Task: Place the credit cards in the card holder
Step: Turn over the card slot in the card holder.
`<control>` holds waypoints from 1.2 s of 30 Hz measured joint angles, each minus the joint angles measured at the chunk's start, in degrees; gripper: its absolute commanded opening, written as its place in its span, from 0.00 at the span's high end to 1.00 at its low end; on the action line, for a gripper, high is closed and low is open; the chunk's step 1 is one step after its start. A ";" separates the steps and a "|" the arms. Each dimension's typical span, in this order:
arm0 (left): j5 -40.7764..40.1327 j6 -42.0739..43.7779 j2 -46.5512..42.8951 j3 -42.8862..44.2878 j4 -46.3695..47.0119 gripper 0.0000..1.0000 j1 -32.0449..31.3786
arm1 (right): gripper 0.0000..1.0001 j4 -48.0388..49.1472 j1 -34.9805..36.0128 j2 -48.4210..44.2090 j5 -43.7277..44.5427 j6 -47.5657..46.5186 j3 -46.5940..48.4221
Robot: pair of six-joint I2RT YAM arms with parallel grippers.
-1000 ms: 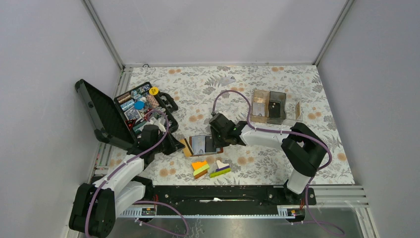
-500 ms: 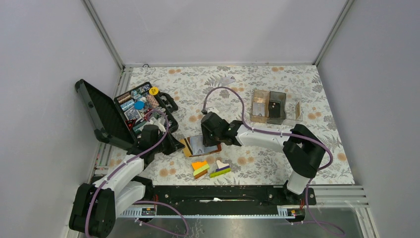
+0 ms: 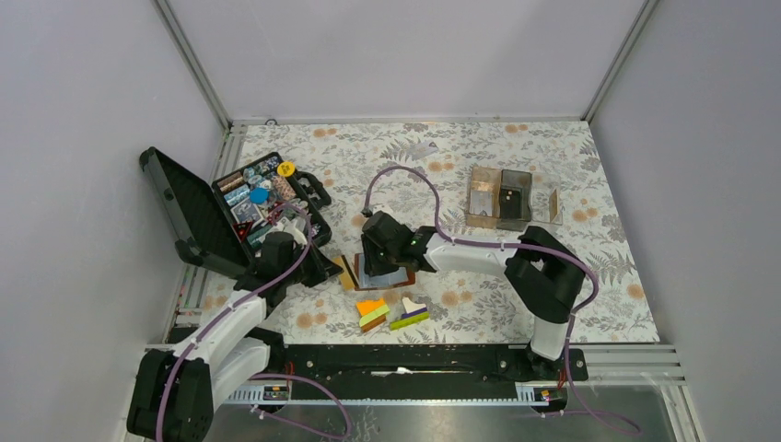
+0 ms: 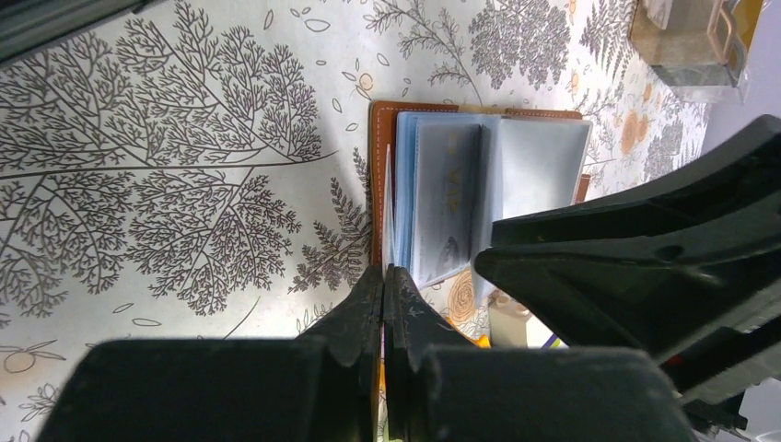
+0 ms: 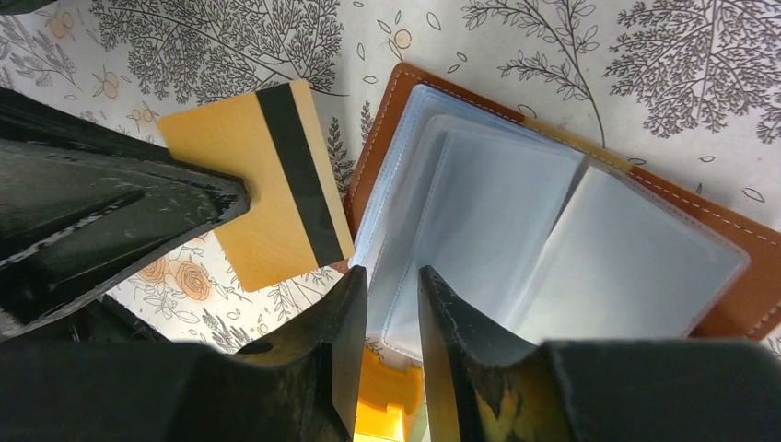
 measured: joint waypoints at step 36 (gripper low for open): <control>9.09 -2.51 -14.32 -0.48 11.08 1.00 -3.50 | 0.30 16.22 -10.38 -24.90 -16.87 -0.74 -21.22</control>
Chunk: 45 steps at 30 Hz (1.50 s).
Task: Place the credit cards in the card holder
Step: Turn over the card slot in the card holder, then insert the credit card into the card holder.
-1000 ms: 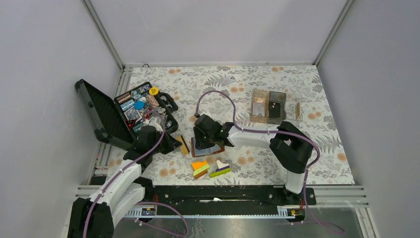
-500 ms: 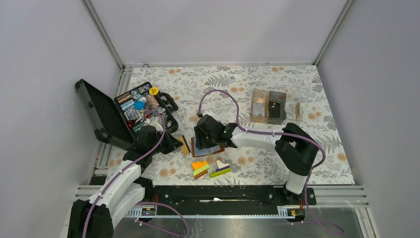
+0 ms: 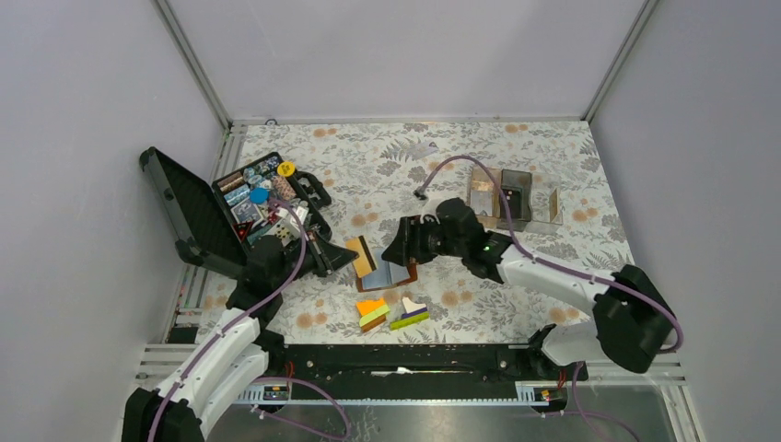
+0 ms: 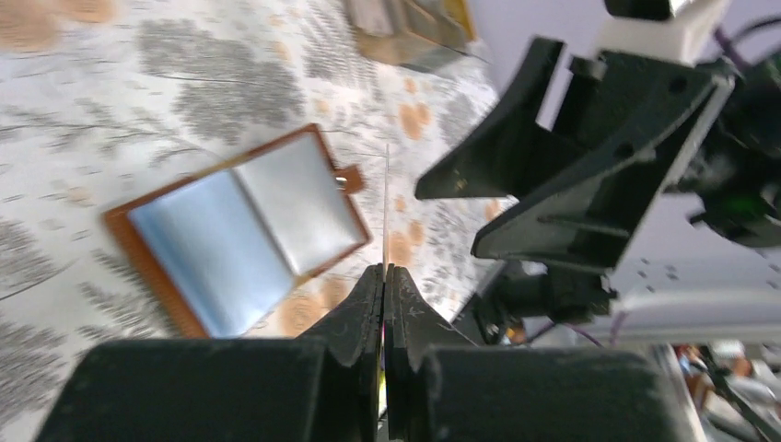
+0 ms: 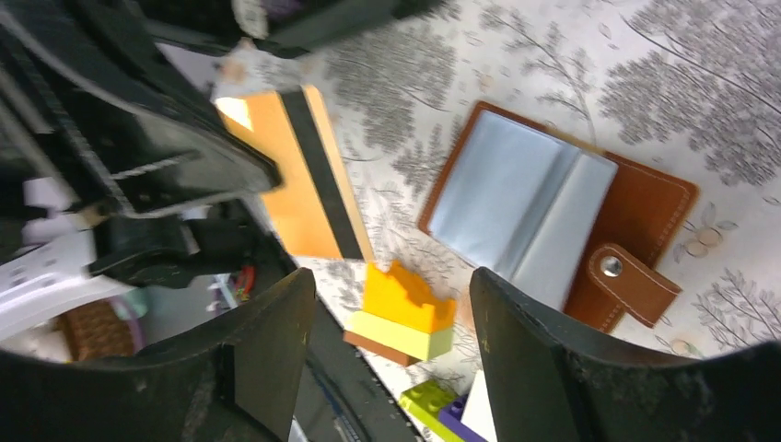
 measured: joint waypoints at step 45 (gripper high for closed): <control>8.31 -3.41 -0.98 -2.54 13.03 0.08 -9.64 | 1.00 24.09 -2.58 -3.76 -23.67 10.86 -10.21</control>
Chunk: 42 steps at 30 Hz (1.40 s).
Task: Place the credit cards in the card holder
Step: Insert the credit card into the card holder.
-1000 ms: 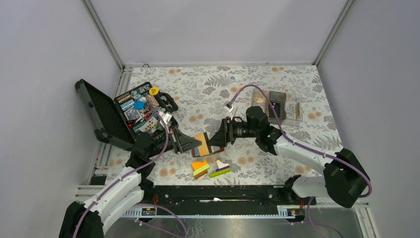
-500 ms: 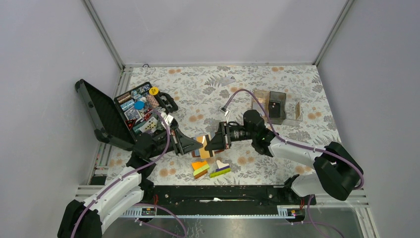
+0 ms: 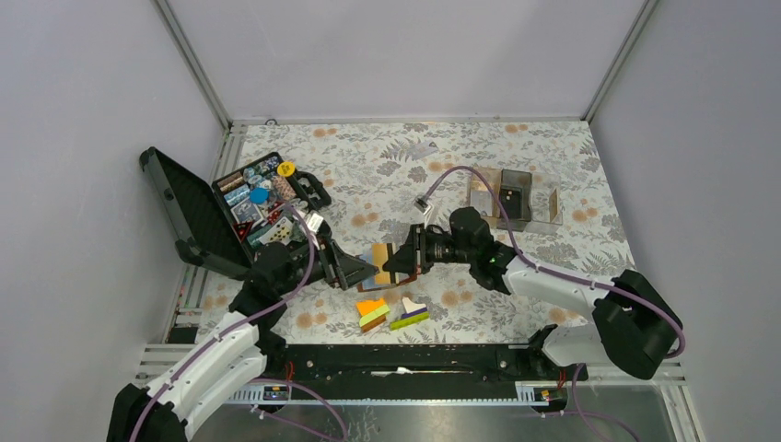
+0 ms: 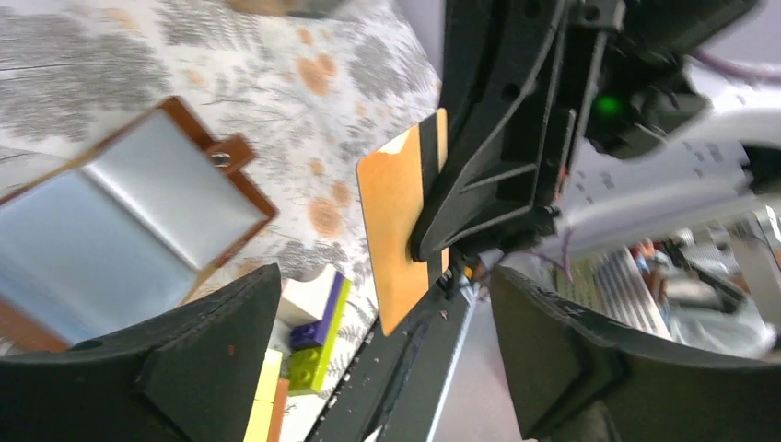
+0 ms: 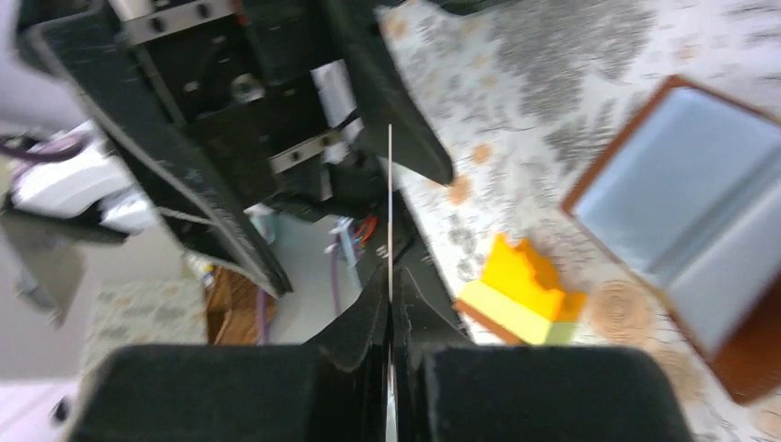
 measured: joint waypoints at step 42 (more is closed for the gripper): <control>-29.79 4.22 26.14 7.96 -22.82 0.41 -0.02 | 1.00 -24.48 -1.40 21.75 22.82 -4.48 13.00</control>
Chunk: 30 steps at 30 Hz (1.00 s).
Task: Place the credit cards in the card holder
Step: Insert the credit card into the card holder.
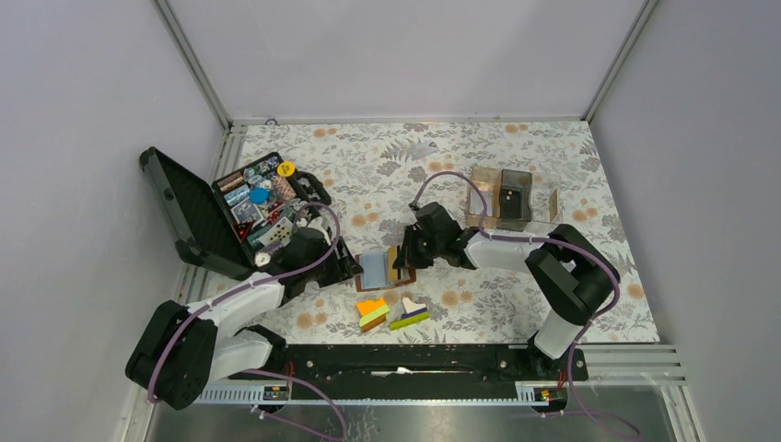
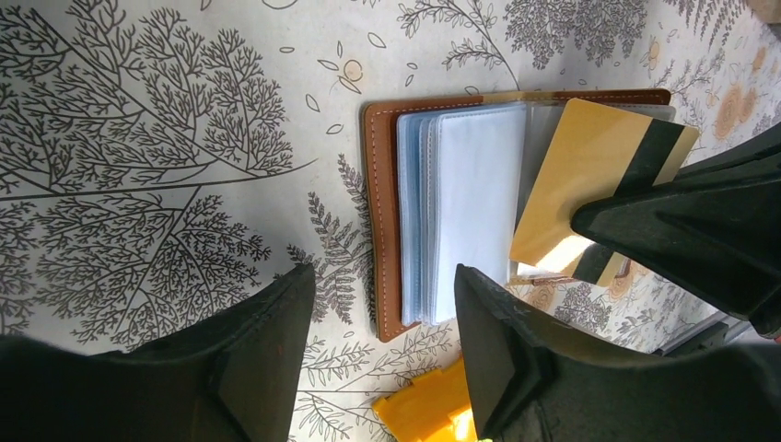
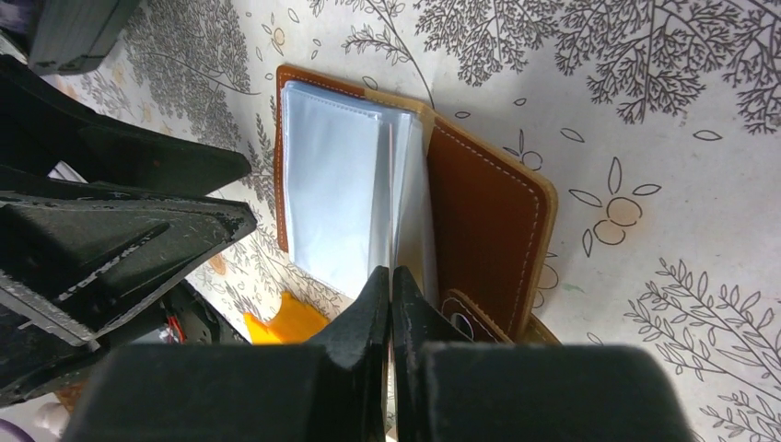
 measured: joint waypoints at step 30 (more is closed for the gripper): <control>-0.37 0.66 4.22 0.00 4.31 0.57 0.00 | 1.00 12.09 -1.38 1.46 -4.85 9.29 -5.68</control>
